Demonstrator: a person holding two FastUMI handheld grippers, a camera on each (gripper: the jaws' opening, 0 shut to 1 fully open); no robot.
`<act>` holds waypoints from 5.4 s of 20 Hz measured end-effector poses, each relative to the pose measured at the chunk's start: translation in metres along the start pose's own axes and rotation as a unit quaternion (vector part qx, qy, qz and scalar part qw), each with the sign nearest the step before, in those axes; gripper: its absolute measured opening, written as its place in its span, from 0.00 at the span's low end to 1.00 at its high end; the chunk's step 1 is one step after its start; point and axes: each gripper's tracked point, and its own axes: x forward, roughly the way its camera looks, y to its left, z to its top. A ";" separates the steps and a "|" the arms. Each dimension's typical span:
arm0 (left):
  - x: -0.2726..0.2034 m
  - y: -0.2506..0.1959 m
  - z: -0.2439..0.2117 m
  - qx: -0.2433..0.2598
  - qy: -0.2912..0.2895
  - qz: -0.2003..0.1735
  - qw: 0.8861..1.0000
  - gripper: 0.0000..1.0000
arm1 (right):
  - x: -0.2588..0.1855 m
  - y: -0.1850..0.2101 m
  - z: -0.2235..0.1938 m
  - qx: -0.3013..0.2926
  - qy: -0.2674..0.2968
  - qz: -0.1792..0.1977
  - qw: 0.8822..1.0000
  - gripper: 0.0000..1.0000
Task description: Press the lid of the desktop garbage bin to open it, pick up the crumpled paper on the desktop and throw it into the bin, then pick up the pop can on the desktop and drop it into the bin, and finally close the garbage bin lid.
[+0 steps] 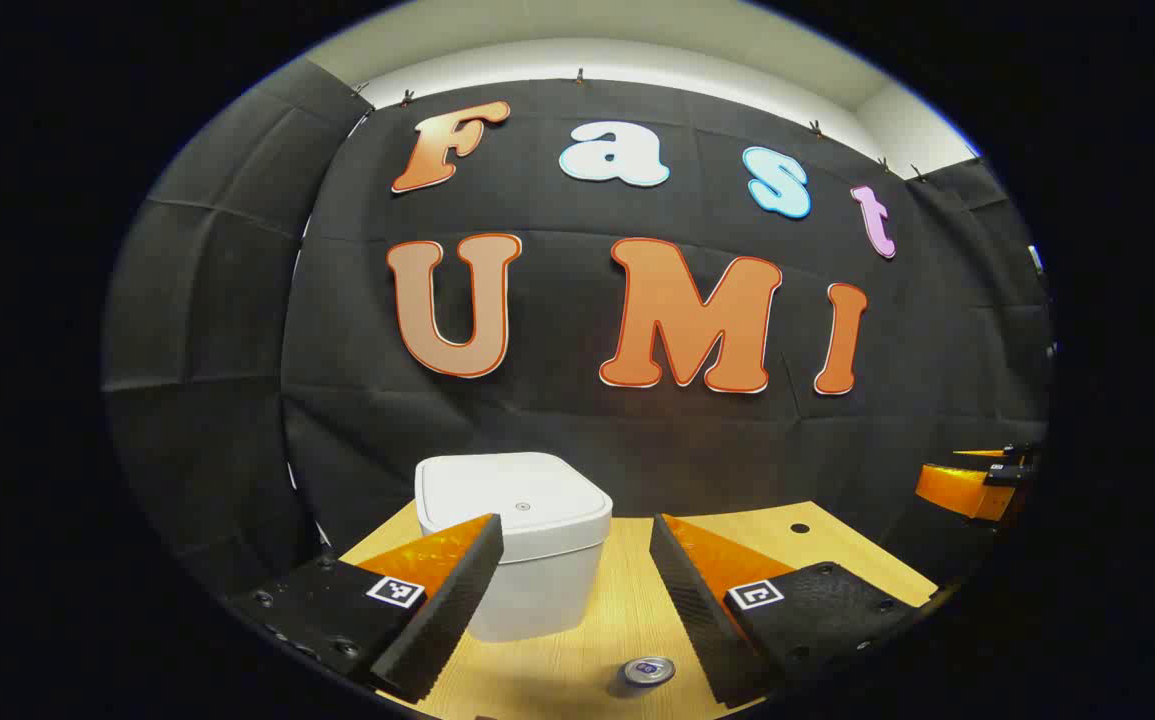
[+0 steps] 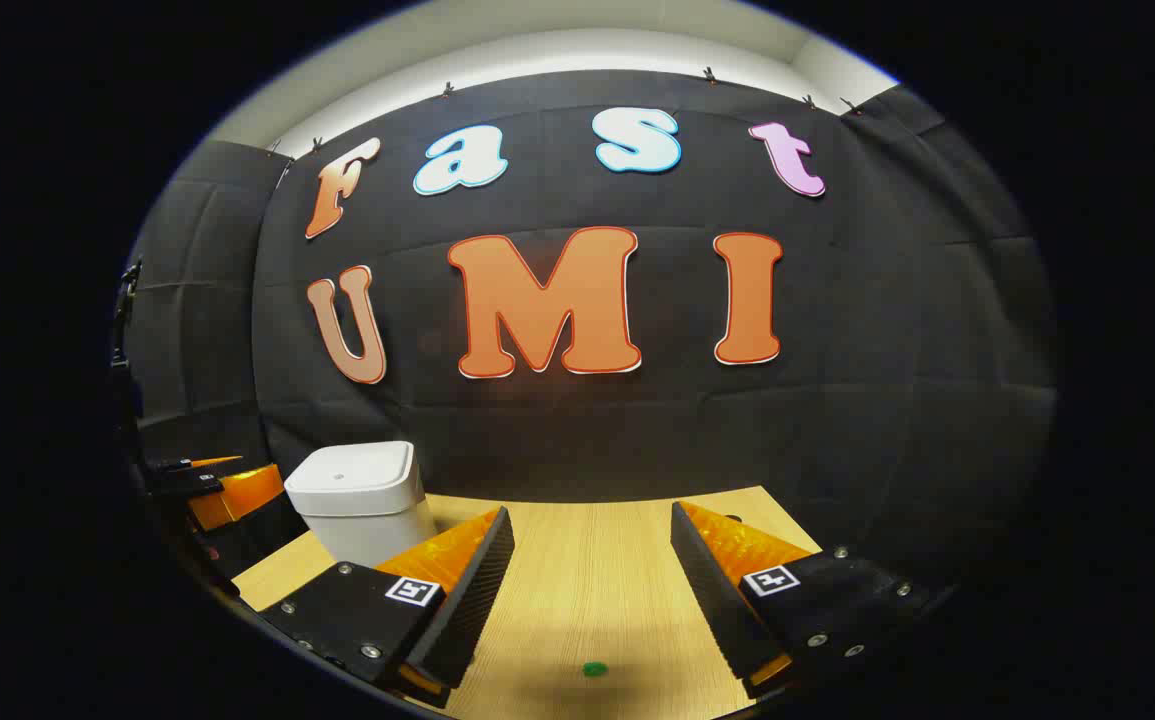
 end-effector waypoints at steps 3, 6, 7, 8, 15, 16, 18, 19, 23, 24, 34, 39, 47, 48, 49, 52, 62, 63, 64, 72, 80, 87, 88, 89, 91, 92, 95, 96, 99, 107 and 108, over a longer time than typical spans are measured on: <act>0.001 0.001 0.001 0.003 -0.001 -0.001 1.000 0.94 | 0.000 0.001 0.000 0.000 0.001 0.000 1.000 0.94; 0.002 0.004 0.000 0.000 0.001 0.000 1.000 0.94 | 0.001 0.001 0.001 0.001 0.000 -0.002 1.000 0.94; 0.001 0.005 0.000 -0.002 0.001 -0.001 1.000 0.94 | 0.001 0.002 0.001 0.001 0.000 -0.002 1.000 0.94; 0.001 0.006 -0.001 -0.003 0.002 0.000 1.000 0.94 | 0.002 0.002 0.002 0.000 -0.001 -0.002 1.000 0.94; -0.002 0.015 0.002 0.003 0.002 0.004 1.000 0.94 | 0.002 0.006 0.003 -0.001 -0.002 -0.004 1.000 0.94; -0.002 0.015 0.001 0.001 0.002 0.003 1.000 0.94 | 0.002 0.007 0.004 -0.003 -0.002 -0.003 1.000 0.94; -0.002 0.016 0.001 0.000 0.002 0.002 1.000 0.94 | 0.002 0.010 0.004 -0.003 -0.003 -0.002 1.000 0.94; -0.002 0.016 0.002 0.001 0.002 0.002 1.000 0.94 | 0.001 0.010 0.005 -0.003 -0.003 -0.001 1.000 0.94; -0.005 0.014 0.003 0.006 0.001 0.002 1.000 0.94 | 0.000 0.014 0.005 -0.002 -0.001 0.002 1.000 0.94; -0.005 0.015 0.002 0.007 0.002 0.002 1.000 0.94 | -0.001 0.014 0.005 -0.003 -0.001 0.003 1.000 0.94; -0.012 0.025 0.002 -0.002 0.000 0.012 1.000 0.94 | -0.006 0.013 0.004 -0.006 -0.002 0.003 1.000 0.94; -0.013 0.024 -0.002 -0.003 0.009 0.015 1.000 0.93 | -0.006 0.011 0.003 -0.002 -0.001 0.004 1.000 0.94; -0.011 0.022 -0.003 -0.009 0.011 0.014 1.000 0.94 | -0.007 0.006 0.001 0.000 0.002 0.000 1.000 0.94; -0.011 0.022 -0.004 -0.009 0.011 0.014 1.000 0.94 | -0.007 0.006 0.002 0.000 0.001 -0.001 1.000 0.94; -0.011 0.021 -0.004 -0.009 0.010 0.014 1.000 0.94 | -0.007 0.005 0.002 0.001 0.000 -0.001 1.000 0.94; -0.011 0.021 -0.002 -0.007 0.008 0.014 1.000 0.94 | -0.007 0.005 0.002 0.002 0.001 -0.001 1.000 0.94; -0.009 0.019 0.008 0.008 -0.003 0.006 1.000 0.77 | -0.004 0.010 0.002 0.010 0.002 0.004 1.000 0.94; -0.009 0.019 0.007 0.009 0.002 0.006 1.000 0.75 | -0.003 0.010 0.002 0.009 0.003 0.004 1.000 0.94; -0.008 0.022 0.003 0.010 0.006 0.009 1.000 0.60 | -0.003 0.011 0.002 0.010 0.003 0.005 1.000 0.94; -0.001 0.032 -0.001 -0.013 0.015 0.015 1.000 0.00 | 0.000 0.012 0.002 0.009 0.005 0.007 1.000 0.94; 0.023 0.037 0.024 0.033 0.023 0.009 0.999 0.00 | 0.008 0.017 -0.001 0.013 0.016 0.013 1.000 0.94; 0.076 0.032 0.066 0.030 0.052 -0.034 0.998 0.00 | 0.016 0.015 -0.008 0.013 0.026 0.009 1.000 0.94; 0.087 0.033 0.066 0.022 0.059 -0.040 0.997 0.00 | 0.017 0.014 -0.011 0.015 0.029 0.007 0.999 0.94; 0.097 0.035 0.064 0.019 0.069 -0.042 0.997 0.00 | 0.019 0.010 -0.012 0.017 0.032 0.004 0.999 0.94; 0.115 0.041 0.053 0.024 0.096 -0.049 0.994 0.00 | 0.019 0.003 -0.015 0.021 0.035 -0.006 0.999 0.94; 0.121 0.044 0.045 0.024 0.108 -0.052 0.992 0.00 | 0.020 0.000 -0.017 0.024 0.037 -0.010 0.999 0.94; 0.138 0.050 0.011 -0.004 0.159 -0.056 0.986 0.00 | 0.024 -0.008 -0.023 0.034 0.044 -0.021 0.998 0.94; 0.140 0.053 -0.002 -0.014 0.175 -0.057 0.983 0.00 | 0.025 -0.010 -0.024 0.036 0.046 -0.024 0.998 0.94; 0.149 0.065 -0.032 -0.010 0.211 -0.048 0.976 0.00 | 0.028 -0.013 -0.030 0.040 0.052 -0.028 0.997 0.94; 0.156 0.071 -0.064 0.027 0.228 -0.037 0.973 0.01 | 0.037 -0.004 -0.037 0.060 0.070 -0.027 0.995 0.94; 0.157 0.069 -0.064 0.034 0.225 -0.039 0.973 0.00 | 0.038 -0.001 -0.038 0.060 0.071 -0.025 0.995 0.94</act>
